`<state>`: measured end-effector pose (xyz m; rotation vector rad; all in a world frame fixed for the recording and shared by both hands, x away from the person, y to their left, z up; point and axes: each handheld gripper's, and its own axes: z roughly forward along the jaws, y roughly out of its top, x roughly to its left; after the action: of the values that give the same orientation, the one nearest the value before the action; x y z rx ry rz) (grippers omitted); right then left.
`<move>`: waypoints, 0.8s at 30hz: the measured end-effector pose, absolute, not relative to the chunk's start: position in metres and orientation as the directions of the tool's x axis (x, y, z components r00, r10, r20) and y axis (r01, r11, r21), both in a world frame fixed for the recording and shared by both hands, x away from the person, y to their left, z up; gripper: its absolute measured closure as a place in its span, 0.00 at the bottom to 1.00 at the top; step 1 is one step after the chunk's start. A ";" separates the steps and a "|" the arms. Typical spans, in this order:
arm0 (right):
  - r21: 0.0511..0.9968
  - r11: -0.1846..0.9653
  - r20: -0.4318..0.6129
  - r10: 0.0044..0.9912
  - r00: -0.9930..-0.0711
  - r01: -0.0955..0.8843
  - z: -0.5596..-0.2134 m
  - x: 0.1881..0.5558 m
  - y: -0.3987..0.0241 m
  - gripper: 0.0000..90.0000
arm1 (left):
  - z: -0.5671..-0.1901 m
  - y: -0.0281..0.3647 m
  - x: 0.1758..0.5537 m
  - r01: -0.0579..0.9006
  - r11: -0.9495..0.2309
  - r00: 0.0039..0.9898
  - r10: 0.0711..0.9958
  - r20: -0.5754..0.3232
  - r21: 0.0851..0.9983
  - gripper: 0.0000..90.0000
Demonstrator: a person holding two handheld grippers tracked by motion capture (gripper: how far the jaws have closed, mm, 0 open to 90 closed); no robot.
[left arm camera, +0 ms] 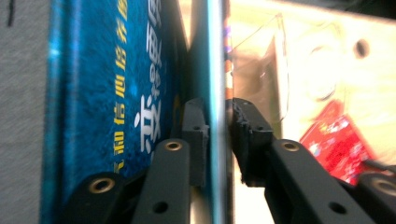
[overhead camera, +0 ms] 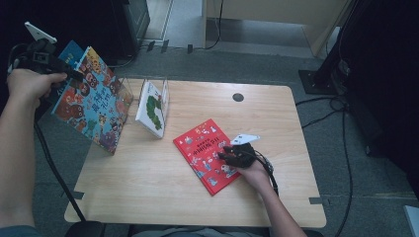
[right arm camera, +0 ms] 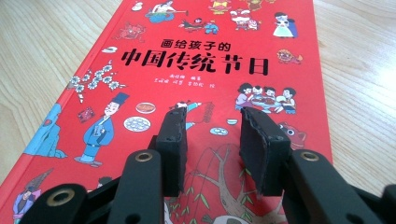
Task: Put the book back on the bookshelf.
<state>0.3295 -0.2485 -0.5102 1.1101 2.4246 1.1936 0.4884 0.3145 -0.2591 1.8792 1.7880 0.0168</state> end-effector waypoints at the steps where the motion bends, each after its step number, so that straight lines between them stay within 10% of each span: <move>1: 0.755 0.384 0.125 0.713 -0.690 0.532 -0.510 0.330 -0.249 0.68 | -0.257 0.315 0.487 0.921 0.025 0.123 0.929 -0.350 0.389 0.84; 24: 0.768 0.336 0.154 0.730 -0.666 0.546 -0.502 0.339 -0.274 0.67 | -0.254 0.316 0.427 0.878 0.005 0.219 0.886 -0.409 0.479 0.69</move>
<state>0.3390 -0.2735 -0.5020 1.1580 2.3811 1.2364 0.4270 0.3162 -0.2535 1.8410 1.6310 0.0159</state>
